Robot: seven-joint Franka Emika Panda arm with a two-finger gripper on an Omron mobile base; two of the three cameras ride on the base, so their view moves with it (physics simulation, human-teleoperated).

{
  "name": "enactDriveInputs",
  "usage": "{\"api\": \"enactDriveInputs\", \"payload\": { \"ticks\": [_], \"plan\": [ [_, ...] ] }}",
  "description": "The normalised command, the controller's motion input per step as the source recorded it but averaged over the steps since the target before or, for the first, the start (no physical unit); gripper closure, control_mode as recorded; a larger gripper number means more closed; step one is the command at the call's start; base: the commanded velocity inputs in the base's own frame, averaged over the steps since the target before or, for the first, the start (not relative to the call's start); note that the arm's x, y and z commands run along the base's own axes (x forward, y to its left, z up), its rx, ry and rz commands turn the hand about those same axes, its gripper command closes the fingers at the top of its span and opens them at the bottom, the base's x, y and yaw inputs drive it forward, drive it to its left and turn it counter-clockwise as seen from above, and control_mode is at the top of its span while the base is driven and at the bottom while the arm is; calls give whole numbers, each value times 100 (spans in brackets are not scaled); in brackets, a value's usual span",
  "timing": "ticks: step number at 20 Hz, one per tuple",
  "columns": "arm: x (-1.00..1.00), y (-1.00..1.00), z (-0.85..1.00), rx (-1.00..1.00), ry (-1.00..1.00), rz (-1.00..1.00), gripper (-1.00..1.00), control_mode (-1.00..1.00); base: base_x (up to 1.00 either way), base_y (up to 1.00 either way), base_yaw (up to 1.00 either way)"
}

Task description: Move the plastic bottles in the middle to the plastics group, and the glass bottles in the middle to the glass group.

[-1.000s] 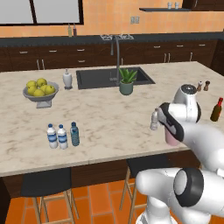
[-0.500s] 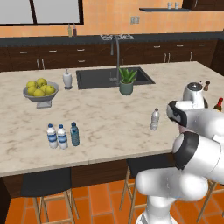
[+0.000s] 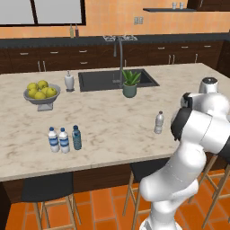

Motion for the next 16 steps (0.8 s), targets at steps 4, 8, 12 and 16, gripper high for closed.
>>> {"api": "enactDriveInputs", "payload": {
  "ticks": [4,8,12,16],
  "plan": [
    [29,-79,8,0,1,0,100,-100,0,0,0],
    [24,-74,3,6,-1,0,100,-100,0,0,0],
    [4,-69,0,13,-16,8,100,-100,0,0,0],
    [1,-52,-10,12,-26,14,100,-100,0,0,0]
  ]
}}
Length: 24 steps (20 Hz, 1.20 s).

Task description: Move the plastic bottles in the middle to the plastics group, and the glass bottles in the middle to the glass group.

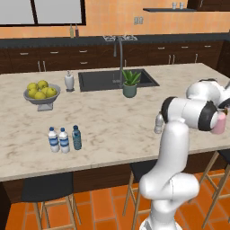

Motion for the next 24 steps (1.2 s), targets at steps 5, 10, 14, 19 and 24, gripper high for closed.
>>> {"api": "enactDriveInputs", "payload": {
  "ticks": [5,10,14,19,24],
  "plan": [
    [28,-31,-1,0,-8,2,100,-100,0,0,0],
    [19,-36,-10,0,0,0,100,-100,0,0,0],
    [26,-9,-23,1,0,3,100,-100,0,0,0],
    [14,-9,-40,3,0,7,100,-100,0,0,0],
    [-3,-1,-55,0,0,9,100,-100,0,0,0]
  ]
}}
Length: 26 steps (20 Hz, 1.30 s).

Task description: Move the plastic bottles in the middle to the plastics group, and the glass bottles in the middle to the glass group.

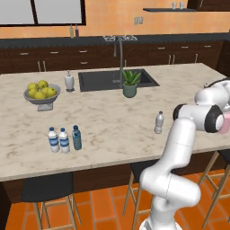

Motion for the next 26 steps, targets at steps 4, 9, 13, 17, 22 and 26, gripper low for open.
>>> {"api": "enactDriveInputs", "payload": {
  "ticks": [4,9,13,17,22,26],
  "plan": [
    [-13,0,-28,0,1,8,-100,-100,0,0,0],
    [-2,0,30,0,8,1,-100,-100,0,0,0],
    [5,8,44,0,18,0,-100,-100,0,0,0],
    [-32,46,46,0,4,0,-100,-100,0,0,0],
    [-48,81,10,-8,2,0,-100,-100,0,0,0],
    [-36,99,-2,-8,15,-3,-100,-100,0,0,0]
  ]
}}
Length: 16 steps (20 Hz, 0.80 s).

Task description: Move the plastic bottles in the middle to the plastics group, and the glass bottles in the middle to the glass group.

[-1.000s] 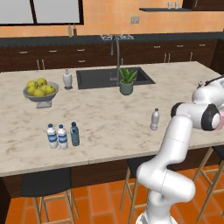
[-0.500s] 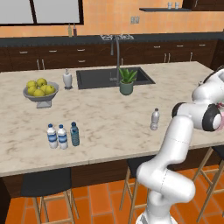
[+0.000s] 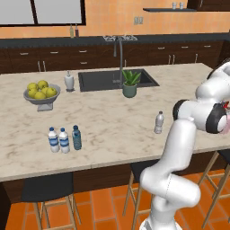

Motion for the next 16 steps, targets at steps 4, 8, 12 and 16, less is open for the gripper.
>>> {"api": "enactDriveInputs", "payload": {
  "ticks": [4,8,12,16],
  "plan": [
    [-24,100,-9,-16,19,0,-100,-100,0,0,0],
    [-5,100,-1,-9,24,0,-100,-100,0,0,0],
    [0,100,-1,0,2,0,-100,-100,0,0,0],
    [0,100,-4,0,0,-6,-100,-100,0,0,0]
  ]
}}
